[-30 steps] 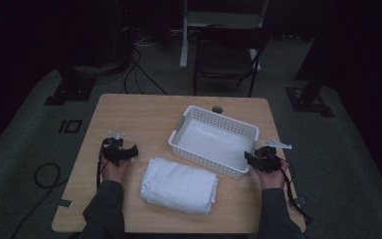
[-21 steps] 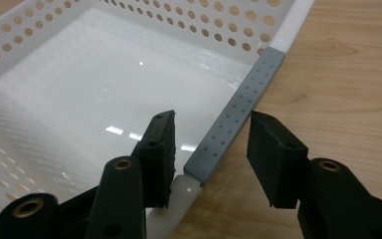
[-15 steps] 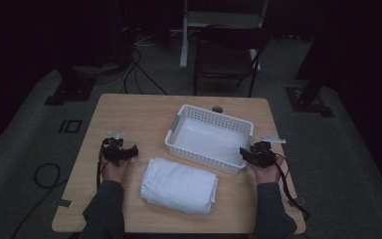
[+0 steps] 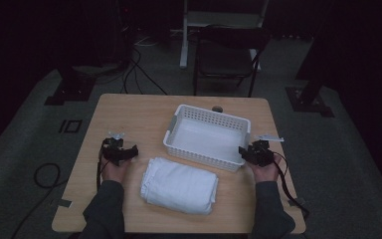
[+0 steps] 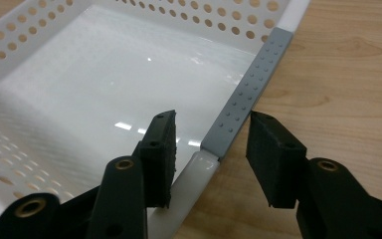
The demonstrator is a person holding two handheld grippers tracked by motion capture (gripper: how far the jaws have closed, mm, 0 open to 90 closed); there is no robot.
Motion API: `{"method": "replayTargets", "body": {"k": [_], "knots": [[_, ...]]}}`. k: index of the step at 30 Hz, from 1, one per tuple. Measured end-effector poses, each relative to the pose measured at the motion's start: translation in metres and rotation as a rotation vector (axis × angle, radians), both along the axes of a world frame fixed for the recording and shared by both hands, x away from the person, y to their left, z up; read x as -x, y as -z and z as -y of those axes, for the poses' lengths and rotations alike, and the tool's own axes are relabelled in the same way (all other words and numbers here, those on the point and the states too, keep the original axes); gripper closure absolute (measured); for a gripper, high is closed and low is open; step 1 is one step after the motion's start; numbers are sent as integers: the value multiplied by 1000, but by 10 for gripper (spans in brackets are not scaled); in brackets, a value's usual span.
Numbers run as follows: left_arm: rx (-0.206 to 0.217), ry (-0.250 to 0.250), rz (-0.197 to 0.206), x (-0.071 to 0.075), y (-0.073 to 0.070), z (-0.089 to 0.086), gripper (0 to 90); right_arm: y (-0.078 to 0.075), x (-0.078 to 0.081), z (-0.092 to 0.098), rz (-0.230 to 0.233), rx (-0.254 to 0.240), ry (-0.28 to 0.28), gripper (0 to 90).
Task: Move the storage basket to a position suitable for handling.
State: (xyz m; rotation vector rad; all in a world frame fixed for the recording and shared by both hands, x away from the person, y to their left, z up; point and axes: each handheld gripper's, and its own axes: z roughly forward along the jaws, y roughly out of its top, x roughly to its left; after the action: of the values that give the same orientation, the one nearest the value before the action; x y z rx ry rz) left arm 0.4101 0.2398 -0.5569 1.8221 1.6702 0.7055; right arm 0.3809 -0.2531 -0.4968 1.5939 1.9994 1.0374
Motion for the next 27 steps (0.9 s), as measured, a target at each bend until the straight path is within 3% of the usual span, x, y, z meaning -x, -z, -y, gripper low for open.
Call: {"method": "replayTargets", "body": {"k": [4,10,12,13,14,20,25,27], "knots": [[-4,19,-1,1,-1,-1,163,0,-7,-3,1,-12,-5,580],[3,2,-18,4,-6,-3,343,-1,-19,-12,-2,-4,-18,614],[43,22,-5,7,-11,-4,356,-1,-22,-16,-2,-4,-22,620],[43,22,-5,7,-11,-4,361,-1,-22,-16,-2,-4,-22,620],[74,52,33,11,-18,-2,361,-1,-26,-21,-3,-11,-29,624],[116,174,112,24,-39,13,339,0,-32,-31,-6,-19,-45,626],[175,235,141,34,-51,20,316,1,-36,-34,-12,-34,-48,624],[180,260,146,38,-54,24,308,1,-37,-35,-17,-32,-49,623]]}}
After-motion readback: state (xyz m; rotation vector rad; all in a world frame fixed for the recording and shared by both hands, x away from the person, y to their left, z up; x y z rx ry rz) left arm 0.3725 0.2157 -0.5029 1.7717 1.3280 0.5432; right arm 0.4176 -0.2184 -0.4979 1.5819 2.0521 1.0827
